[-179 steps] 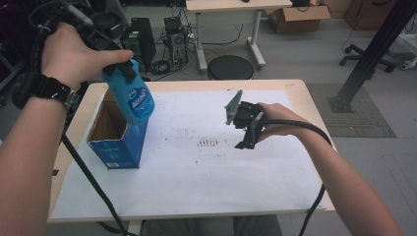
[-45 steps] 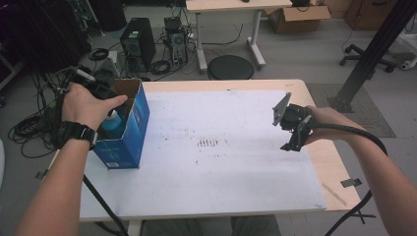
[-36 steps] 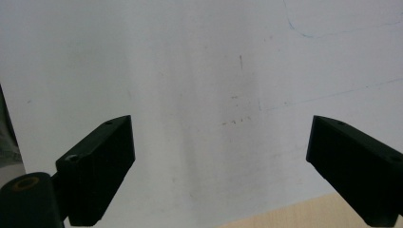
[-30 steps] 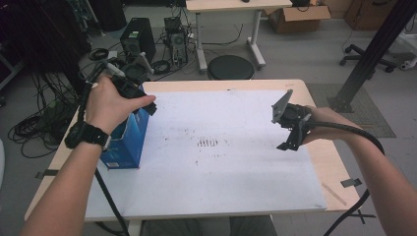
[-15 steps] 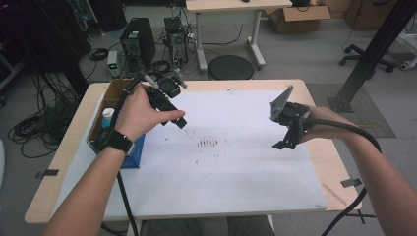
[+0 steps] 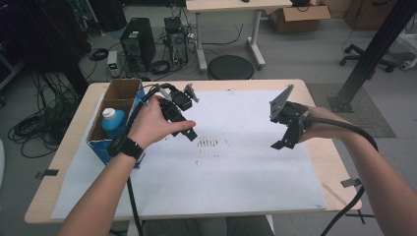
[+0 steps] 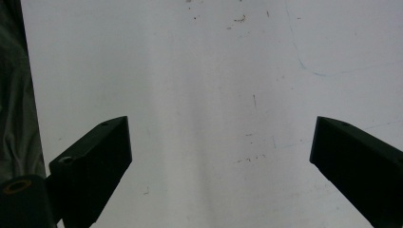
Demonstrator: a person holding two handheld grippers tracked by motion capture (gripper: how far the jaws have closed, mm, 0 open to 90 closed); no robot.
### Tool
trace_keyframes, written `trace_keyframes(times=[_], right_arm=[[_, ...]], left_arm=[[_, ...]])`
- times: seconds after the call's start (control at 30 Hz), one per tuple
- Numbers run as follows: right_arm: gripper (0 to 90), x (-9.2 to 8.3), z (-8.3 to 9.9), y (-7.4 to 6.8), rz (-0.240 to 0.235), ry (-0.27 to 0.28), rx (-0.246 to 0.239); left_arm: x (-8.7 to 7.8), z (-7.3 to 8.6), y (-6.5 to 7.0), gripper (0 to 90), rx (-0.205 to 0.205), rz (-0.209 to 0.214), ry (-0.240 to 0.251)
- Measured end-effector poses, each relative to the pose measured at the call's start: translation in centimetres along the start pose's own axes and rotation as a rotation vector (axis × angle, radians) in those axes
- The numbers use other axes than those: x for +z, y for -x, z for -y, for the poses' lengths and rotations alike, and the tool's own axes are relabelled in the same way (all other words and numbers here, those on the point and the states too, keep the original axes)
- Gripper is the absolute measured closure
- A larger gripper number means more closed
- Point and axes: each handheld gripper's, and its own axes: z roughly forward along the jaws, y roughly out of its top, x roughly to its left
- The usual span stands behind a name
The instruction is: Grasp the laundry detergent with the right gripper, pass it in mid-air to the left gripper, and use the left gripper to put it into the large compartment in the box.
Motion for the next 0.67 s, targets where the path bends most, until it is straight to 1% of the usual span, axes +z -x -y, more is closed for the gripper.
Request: trace_keyframes(times=[0.17, 0.27, 0.4, 0.5, 0.57, 0.67], right_arm=[[6.4, 0.13, 0.01, 0.0, -0.001, 0.003, 0.002], [6.4, 0.13, 0.0, -0.03, -0.002, 0.002, 0.002], [6.4, 0.1, -0.02, -0.05, -0.009, 0.006, 0.002], [6.3, 0.11, 0.01, -0.14, -0.008, 0.004, 0.003], [6.3, 0.15, 0.04, -0.18, -0.008, 0.005, 0.005], [6.2, 0.21, 0.08, -0.21, -0.01, 0.0, 0.005]], left_arm=[[0.26, -0.05, 0.19, 4.8, 0.008, 0.012, -0.008], [0.35, -0.05, 0.26, 4.8, 0.002, 0.004, -0.014], [0.38, -0.02, 0.29, 4.8, 0.001, 0.007, -0.016], [0.39, 0.01, 0.43, 4.8, 0.009, 0.013, -0.014], [0.43, 0.0, 0.49, 4.8, 0.013, 0.014, -0.024], [0.51, 0.04, 0.47, 4.8, 0.014, 0.015, -0.024]])
